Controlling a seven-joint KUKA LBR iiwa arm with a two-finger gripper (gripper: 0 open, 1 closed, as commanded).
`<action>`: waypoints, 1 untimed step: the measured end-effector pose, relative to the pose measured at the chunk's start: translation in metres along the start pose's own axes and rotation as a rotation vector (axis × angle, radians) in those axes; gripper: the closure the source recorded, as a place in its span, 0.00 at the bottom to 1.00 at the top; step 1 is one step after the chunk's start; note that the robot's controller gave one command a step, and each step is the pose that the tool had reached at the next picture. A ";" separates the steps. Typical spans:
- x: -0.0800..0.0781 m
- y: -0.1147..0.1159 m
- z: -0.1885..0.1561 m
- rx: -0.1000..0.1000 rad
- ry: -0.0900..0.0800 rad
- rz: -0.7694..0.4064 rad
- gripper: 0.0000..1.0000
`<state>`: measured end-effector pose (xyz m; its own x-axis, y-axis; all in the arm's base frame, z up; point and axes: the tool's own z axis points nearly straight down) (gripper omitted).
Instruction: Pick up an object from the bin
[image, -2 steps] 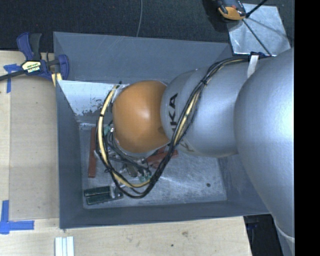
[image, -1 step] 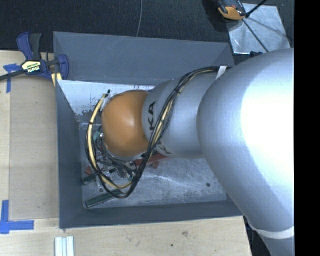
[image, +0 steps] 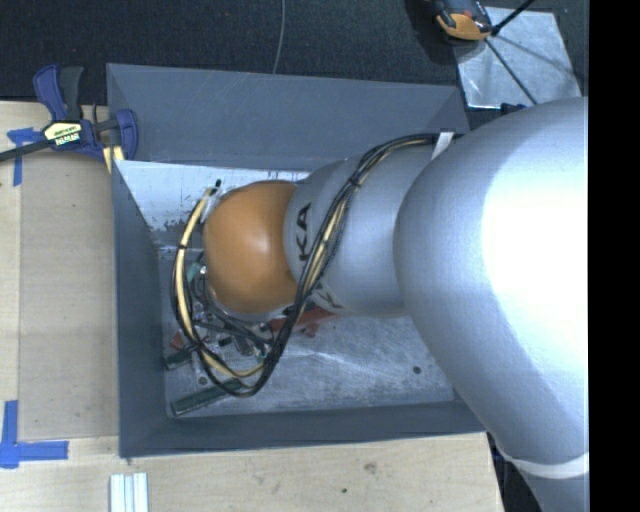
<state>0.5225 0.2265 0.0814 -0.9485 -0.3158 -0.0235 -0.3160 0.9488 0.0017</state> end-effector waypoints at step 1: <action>-0.020 -0.017 -0.124 0.001 0.020 -0.067 1.00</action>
Offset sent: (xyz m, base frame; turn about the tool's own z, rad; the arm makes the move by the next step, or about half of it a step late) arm 0.0000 0.0000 0.0000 0.0000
